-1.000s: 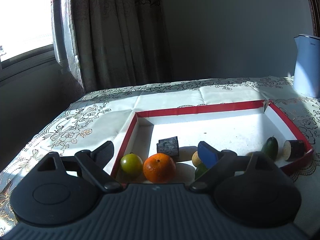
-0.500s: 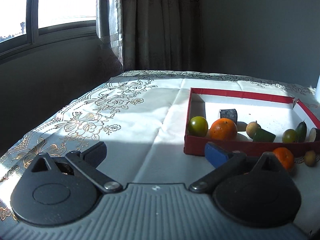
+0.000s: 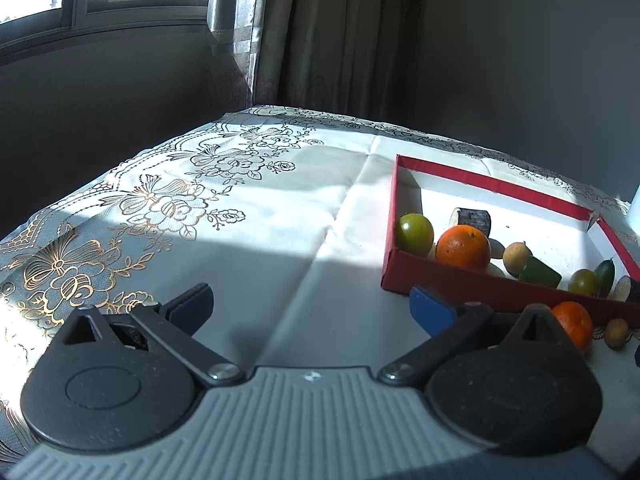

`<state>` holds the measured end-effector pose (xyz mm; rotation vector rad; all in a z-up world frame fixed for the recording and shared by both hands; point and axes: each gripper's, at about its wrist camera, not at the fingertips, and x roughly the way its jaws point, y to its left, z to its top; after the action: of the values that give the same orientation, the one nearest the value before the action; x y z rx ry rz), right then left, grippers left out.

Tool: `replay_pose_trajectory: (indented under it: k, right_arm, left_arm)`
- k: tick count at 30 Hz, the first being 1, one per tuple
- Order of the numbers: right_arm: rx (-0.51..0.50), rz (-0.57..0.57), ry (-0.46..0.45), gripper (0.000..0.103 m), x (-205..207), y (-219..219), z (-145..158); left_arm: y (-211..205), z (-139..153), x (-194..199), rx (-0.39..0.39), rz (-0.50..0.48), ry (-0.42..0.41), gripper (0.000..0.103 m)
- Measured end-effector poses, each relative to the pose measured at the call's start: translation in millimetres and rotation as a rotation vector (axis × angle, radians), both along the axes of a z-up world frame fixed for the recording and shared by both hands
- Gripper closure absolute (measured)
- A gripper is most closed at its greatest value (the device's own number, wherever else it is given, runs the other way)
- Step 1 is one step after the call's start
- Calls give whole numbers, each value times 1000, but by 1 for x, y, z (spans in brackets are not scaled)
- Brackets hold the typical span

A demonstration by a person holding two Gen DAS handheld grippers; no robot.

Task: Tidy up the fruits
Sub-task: 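Move the right gripper to the second brown kiwi and grasp it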

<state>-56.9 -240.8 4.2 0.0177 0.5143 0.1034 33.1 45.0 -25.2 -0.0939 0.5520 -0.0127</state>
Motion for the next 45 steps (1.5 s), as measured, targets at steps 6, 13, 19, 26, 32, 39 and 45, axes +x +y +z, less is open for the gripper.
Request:
replay_pose_trajectory:
  k: [6,13,19,26,32,39,45]
  right_arm:
    - [-27,-5,32,14,14,5,-5]
    - [-33,13,78,34,28,9,-9]
    - [-32,10,105,42,32,9,-11]
    - [-28,-1,127,48,40,10,-13]
    - [-27,-10,142,62,45,10,-14]
    - [-62,-34,142,70,47,14,-14]
    - [-98,-42,137,78,46,18,-14]
  left_arm:
    - [1,-1,2,-12,-10,8,0]
    - [1,-1,3,-14,-16,13,0]
    - [0,-1,3,-11,-19,14,0]
    - [0,-2,3,-7,-20,14,0]
    - [-1,-2,3,-6,-20,15,0]
    - [-1,-2,3,-5,-21,16,0]
    - [-1,-2,3,-6,-21,17,0]
